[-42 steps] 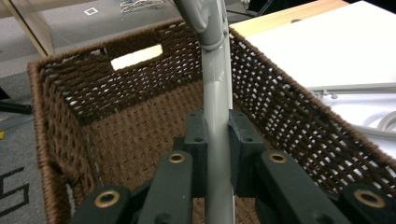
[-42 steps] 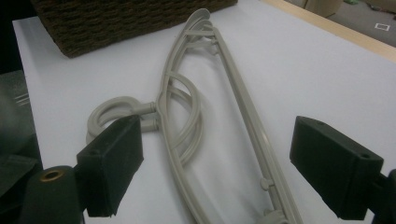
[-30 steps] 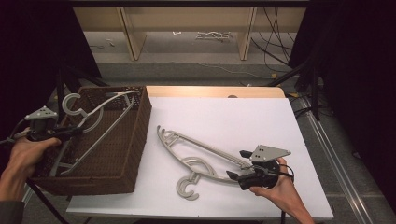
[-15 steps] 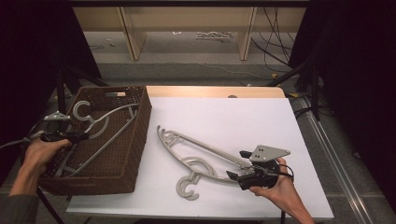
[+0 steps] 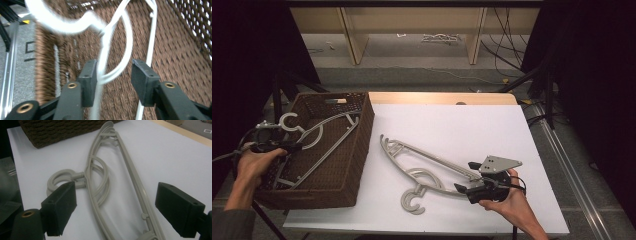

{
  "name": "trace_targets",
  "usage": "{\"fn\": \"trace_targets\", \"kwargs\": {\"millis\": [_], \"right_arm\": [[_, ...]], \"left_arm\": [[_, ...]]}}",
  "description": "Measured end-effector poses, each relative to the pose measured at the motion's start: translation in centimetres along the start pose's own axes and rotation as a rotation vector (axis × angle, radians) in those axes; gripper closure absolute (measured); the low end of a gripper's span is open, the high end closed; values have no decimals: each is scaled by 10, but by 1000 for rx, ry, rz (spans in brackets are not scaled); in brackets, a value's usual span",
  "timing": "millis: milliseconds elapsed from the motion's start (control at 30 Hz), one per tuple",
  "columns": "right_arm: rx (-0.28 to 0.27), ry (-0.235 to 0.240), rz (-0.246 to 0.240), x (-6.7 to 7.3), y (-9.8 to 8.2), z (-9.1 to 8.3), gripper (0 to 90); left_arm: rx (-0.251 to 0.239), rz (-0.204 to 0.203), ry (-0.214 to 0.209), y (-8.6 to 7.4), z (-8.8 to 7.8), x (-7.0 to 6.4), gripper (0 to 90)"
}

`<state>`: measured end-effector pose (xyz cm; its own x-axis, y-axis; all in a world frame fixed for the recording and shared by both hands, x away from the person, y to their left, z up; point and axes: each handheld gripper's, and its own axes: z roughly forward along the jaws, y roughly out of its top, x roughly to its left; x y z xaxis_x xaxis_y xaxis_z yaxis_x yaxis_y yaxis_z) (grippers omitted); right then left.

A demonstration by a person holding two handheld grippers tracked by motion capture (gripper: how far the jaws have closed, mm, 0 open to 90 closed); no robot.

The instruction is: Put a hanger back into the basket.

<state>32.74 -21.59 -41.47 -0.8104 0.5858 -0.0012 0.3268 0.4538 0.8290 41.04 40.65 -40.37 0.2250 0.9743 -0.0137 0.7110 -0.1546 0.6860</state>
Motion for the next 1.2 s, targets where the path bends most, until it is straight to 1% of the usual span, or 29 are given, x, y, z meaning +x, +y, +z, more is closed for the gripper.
{"fn": "trace_targets", "kwargs": {"millis": [33,100,167,200,233,267,300,333,367,433,500,533,567,600,633,667,700,733,767,800,833,900,967,1000,1033,1067,1100,1133,1200], "right_arm": [[-2,-1,0,0,0,0,182],[5,1,0,0,0,0,182],[2,-2,6,0,0,1,182],[0,-4,5,0,0,1,182],[0,-4,5,0,0,1,182],[-2,-3,2,1,-1,1,182],[-1,1,1,1,-1,1,181],[-1,1,1,1,-1,1,181],[-7,-3,0,1,0,2,181],[-19,-8,-5,1,0,1,182],[-29,-18,0,1,0,1,181],[-29,-18,0,1,0,1,181],[-39,-20,2,2,0,1,181],[-40,-19,7,2,0,1,181],[-40,-19,7,2,0,1,181],[-45,-21,6,2,0,2,181],[-46,-23,10,2,0,2,180],[-51,-28,12,3,0,2,180],[-51,-26,10,3,-1,3,180],[-52,-28,7,3,-1,3,179],[-53,-25,7,4,-1,3,179],[-61,-29,3,4,-1,4,179],[-58,-14,15,6,0,4,179],[-58,-13,14,7,0,4,179],[-59,-11,14,7,0,4,179],[-62,-10,12,7,0,4,180],[-74,-20,2,7,-1,5,180],[-78,-17,4,8,-1,5,180],[-74,-13,3,8,-1,6,180]], "left_arm": [[-10,-11,12,2,-3,-1,498],[-47,-18,18,4,-10,-4,451],[-78,-23,19,7,-19,-10,405],[-98,-29,9,9,-23,-13,386],[-98,-29,9,9,-23,-13,369],[-131,-32,-1,10,-28,-19,362],[-182,-53,-19,12,-34,-27,355],[-182,-53,-19,12,-34,-27,343],[-216,-57,-48,14,-39,-36,335],[-241,-60,-83,16,-42,-44,328],[-270,-65,-107,18,-45,-53,309],[-270,-65,-107,18,-45,-53,297],[-280,-62,-123,18,-46,-59,281],[-312,-54,-156,19,-50,-70,266],[-312,-54,-156,19,-50,-70,256],[-352,-48,-190,20,-55,-83,245],[-371,-42,-211,20,-57,-90,231],[-384,-25,-229,20,-59,-96,213],[-384,-25,-229,20,-59,-96,210],[-395,-12,-246,20,-60,-103,208],[-419,5,-284,20,-62,-116,202],[-440,18,-327,19,-63,-130,189],[-460,40,-365,17,-64,-143,202],[-469,43,-383,16,-65,-149,202],[-469,43,-383,16,-65,-149,202],[-486,45,-418,14,-65,-161,201],[-486,45,-418,14,-65,-161,199],[-500,49,-441,12,-66,-172,199],[-506,71,-460,9,-66,-183,198]]}}
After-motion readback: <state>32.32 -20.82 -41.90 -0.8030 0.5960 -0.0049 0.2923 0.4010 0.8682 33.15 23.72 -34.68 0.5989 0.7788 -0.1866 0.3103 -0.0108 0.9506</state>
